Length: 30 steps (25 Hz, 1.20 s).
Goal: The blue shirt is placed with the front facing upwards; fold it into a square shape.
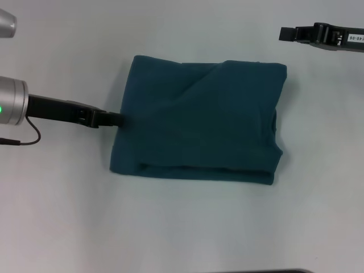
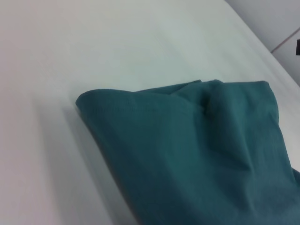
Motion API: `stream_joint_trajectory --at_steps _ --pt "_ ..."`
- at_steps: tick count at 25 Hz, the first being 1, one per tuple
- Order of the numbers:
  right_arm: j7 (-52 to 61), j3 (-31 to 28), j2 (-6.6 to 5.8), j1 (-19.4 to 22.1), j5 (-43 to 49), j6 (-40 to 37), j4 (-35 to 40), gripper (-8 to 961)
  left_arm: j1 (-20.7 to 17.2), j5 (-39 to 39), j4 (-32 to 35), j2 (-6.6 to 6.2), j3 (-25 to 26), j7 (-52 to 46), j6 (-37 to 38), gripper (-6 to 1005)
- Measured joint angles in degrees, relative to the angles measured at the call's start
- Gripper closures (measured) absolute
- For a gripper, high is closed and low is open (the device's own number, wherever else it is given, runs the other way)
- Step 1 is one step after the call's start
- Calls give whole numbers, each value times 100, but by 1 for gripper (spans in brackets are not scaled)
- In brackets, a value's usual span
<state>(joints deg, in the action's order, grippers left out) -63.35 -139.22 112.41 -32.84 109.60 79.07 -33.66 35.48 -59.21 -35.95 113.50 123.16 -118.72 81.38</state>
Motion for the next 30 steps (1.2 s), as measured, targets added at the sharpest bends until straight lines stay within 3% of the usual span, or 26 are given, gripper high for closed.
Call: stream_joint_trajectory --at_steps 4,8,9,12,18,23,30 --pt "23 0 -5 9 0 -6 0 878 -17 0 0 10 91 -4 1 983" --pt "39 8 -18 31 32 20 7 877 -119 -15 -94 34 364 9 3 774" --pt "68 16 -27 38 51 29 15 815 -168 -26 -179 60 471 23 16 731" --pt "399 32 -80 92 298 37 21 629 -352 -60 -578 259 988 190 211 604" --pt "932 41 -157 85 736 57 52 562 -493 -71 -1073 623 1425 466 439 470" --pt "1094 54 -136 34 837 61 135 558 -377 -72 -1043 758 1388 624 306 358" --pt "1150 39 -118 66 878 3 141 563 -188 -65 -1031 907 1319 746 85 126"
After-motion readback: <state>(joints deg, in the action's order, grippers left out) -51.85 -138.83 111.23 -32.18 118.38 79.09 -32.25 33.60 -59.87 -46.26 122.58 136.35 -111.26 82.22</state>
